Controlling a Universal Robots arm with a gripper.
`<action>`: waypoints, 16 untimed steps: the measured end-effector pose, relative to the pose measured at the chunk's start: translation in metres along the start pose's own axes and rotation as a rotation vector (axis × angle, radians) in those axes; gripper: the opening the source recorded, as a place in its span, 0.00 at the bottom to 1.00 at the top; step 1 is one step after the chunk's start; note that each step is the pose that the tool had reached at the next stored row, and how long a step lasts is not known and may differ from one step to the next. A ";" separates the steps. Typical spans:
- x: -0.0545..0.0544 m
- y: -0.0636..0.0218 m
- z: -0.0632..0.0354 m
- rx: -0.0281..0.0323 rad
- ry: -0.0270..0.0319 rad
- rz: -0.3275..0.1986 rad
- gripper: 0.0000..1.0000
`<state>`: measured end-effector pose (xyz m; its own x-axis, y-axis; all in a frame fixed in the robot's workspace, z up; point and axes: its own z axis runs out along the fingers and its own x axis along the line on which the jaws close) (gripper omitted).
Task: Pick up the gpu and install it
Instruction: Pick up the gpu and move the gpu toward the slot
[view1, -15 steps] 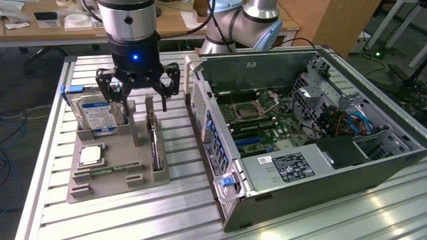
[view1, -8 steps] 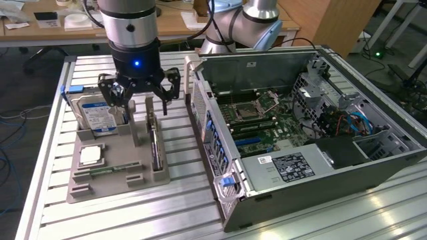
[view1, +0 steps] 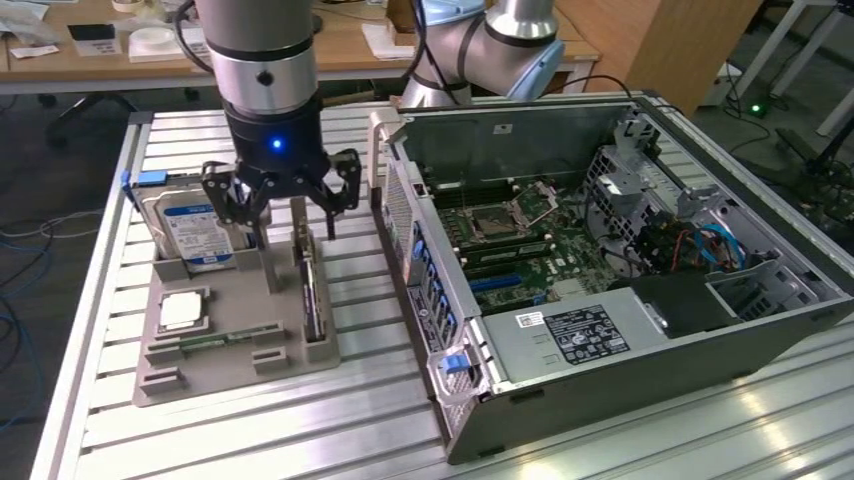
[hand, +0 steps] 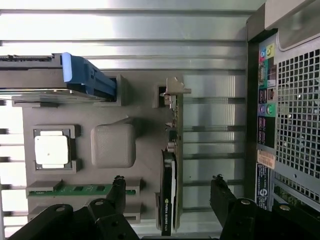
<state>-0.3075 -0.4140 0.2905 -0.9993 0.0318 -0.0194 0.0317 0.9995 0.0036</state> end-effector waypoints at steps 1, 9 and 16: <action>0.000 0.0004 0.0017 0.0002 0.0000 0.008 0.78; 0.000 0.0000 0.0137 0.0012 0.0007 0.054 0.78; -0.001 -0.0002 0.0264 0.0008 0.0029 0.026 0.78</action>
<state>-0.3062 -0.4142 0.2641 -0.9982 0.0573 -0.0164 0.0572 0.9984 0.0032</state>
